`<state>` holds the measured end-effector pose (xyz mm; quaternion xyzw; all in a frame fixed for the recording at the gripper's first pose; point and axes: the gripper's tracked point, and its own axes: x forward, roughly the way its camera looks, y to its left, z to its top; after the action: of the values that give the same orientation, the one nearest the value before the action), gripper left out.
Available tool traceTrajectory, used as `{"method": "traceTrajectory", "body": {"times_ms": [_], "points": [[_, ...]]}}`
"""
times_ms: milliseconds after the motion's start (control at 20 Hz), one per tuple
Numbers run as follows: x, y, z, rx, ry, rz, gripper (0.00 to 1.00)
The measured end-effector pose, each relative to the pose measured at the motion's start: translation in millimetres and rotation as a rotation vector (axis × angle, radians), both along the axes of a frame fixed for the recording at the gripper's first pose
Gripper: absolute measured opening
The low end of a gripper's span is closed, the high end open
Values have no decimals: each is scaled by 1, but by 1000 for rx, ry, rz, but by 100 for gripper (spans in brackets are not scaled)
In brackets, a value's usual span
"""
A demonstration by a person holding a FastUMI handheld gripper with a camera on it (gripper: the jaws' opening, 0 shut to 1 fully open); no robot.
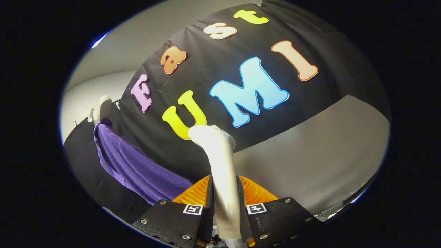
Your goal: Iron the clothes twice with a garment steamer, once on the left side and once on the right side.
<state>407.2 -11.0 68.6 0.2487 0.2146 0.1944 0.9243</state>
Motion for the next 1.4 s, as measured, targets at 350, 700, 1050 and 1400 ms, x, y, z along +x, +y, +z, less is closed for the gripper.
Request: {"method": "traceTrajectory", "body": {"times_ms": [350,700,1050,1400], "points": [[-91,32,40,-26,-169,-6,32],[-172,67,101,-71,-416,-27,32],[-196,123,164,-100,-596,-16,31],[-170,187,192,-182,-726,-51,31]]}}
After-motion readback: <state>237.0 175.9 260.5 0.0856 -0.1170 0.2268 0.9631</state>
